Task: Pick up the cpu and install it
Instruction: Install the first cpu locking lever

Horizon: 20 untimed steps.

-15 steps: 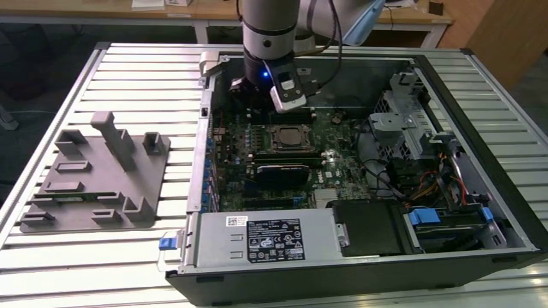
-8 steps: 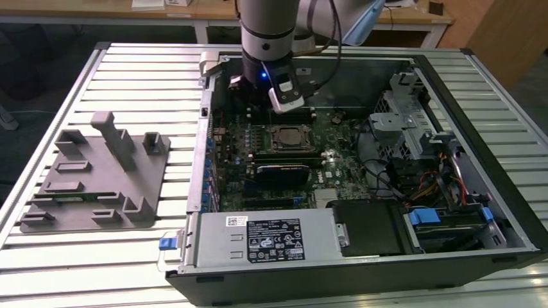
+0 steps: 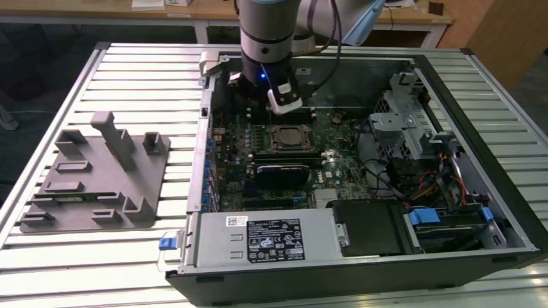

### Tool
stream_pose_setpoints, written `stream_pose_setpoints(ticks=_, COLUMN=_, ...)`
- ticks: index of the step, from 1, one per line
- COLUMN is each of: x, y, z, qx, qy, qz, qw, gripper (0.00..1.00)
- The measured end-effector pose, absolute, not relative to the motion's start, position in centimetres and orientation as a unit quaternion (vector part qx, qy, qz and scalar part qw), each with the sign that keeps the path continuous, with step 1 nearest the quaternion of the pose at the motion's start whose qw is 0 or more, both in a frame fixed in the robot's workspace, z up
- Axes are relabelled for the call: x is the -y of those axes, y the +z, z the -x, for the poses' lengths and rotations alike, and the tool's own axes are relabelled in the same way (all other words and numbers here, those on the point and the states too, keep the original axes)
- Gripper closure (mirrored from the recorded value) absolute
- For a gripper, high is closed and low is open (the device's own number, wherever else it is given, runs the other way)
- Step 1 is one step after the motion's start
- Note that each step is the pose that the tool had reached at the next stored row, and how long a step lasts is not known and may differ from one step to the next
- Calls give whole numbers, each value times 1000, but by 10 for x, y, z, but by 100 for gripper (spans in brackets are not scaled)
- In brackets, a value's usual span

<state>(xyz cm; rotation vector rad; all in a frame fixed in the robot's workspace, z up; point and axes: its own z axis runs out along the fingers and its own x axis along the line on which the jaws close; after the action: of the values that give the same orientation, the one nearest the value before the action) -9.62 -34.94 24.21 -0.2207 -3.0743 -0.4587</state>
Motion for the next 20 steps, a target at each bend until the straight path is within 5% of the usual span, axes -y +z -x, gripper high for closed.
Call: stream_pose_setpoints(ticks=20, x=349, y=242, z=69, qx=986, qy=-150, qz=71, qw=13, gripper=89)
